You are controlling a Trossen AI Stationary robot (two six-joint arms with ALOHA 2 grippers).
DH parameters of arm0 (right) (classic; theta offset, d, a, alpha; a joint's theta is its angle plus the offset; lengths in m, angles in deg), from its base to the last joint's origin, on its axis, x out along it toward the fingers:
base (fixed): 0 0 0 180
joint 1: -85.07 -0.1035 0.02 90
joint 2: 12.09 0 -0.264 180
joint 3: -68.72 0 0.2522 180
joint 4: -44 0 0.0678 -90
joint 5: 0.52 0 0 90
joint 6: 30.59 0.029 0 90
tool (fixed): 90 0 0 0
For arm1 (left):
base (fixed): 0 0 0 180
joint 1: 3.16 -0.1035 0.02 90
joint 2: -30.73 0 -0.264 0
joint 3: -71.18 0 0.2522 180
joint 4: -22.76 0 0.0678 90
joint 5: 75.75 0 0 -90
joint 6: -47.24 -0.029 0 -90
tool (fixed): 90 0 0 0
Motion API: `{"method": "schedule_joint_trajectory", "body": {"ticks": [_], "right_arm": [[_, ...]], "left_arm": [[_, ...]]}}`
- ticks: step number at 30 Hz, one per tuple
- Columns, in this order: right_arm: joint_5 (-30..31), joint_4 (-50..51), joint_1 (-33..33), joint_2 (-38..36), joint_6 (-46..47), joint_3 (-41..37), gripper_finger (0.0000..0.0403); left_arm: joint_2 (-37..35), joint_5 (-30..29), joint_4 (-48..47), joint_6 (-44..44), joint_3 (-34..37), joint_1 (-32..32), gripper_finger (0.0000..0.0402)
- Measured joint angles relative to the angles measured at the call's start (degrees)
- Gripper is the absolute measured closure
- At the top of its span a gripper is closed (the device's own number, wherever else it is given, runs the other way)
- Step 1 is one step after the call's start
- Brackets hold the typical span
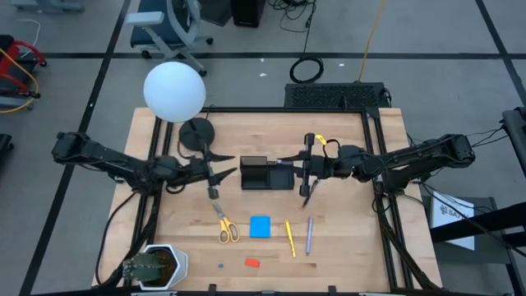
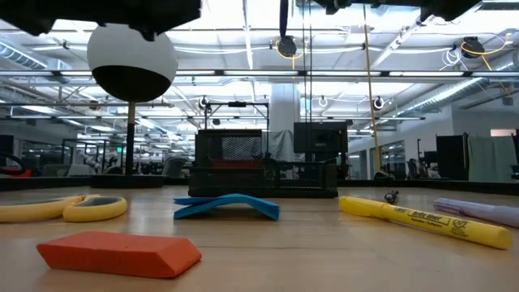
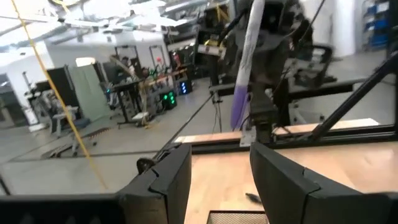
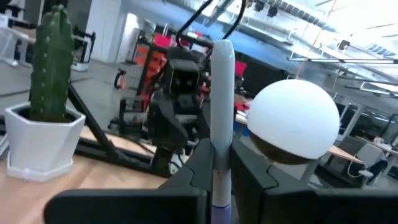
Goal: Pick and place office supplies into organizer
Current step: Put the violet marker pen into the desk organizer
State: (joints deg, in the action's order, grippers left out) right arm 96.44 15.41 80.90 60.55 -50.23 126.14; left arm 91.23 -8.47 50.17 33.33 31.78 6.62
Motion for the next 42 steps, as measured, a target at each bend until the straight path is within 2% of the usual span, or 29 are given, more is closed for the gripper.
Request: {"method": "schedule_joint_trajectory", "body": {"ticks": [4,7,13,16,26,42], "right_arm": [[-4.1,-1.6,0.0,0.0,1.5,0.0,0.0378],[-4.5,-2.0,0.0,0.0,2.0,0.0,0.0376],[-4.3,-2.0,0.0,0.0,1.1,0.0,0.0378],[-4.3,-2.0,0.0,0.0,1.0,0.0,0.0376],[-4.3,-1.5,0.0,0.0,1.0,0.0,0.0376],[-4.3,-2.0,0.1,0.5,1.0,0.0,0.0377]], "left_arm": [[4.7,0.2,0.1,1.8,-2.9,-2.7,0.0231],[7.8,0.4,0.1,4.3,-4.7,-4.5,0.0231],[13.4,7.5,0.2,5.2,-8.1,-6.1,0.0231],[15.3,8.1,0.1,5.2,-10.0,-6.2,0.0231],[16.4,13.3,0.4,6.9,-12.3,-6.2,0.0231],[19.3,16.1,6.1,8.6,-12.3,-6.3,0.0231]]}}
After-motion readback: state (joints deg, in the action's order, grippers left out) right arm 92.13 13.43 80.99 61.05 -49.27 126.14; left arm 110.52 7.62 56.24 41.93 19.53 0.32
